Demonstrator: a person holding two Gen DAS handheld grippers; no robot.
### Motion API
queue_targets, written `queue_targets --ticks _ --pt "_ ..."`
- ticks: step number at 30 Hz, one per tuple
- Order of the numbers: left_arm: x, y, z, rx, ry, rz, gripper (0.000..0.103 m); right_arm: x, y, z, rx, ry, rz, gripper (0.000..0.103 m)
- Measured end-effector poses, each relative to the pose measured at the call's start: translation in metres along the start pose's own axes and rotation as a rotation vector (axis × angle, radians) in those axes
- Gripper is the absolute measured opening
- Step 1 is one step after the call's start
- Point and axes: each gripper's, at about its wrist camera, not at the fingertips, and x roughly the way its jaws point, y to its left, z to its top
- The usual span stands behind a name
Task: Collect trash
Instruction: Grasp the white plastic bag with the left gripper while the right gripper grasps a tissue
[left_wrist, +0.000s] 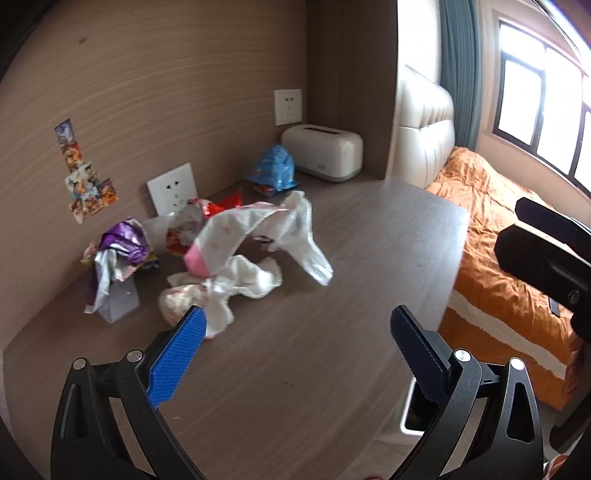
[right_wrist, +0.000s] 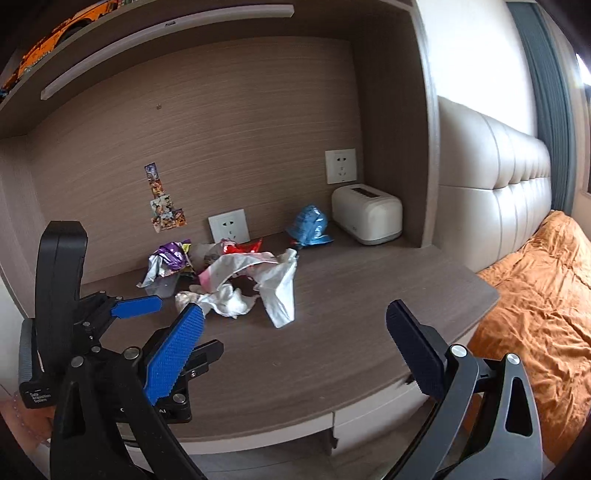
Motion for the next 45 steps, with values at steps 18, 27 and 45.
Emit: queue_targets --ticks 18,27,45 --pt "0.082 0.135 -0.006 -0.074 0.116 -0.038 0.094 0.17 0.067 0.014 -0.077 0.278 0.15 0.099" --pt "0.111 0.149 -0.005 -0.157 0.169 -0.273 0.072 0.21 0.055 0.004 0.042 0.374 0.195 0.089" --pt "0.086 0.11 -0.008 -0.043 0.212 -0.238 0.049 0.175 0.079 -0.016 -0.115 0.409 0.125 0.012"
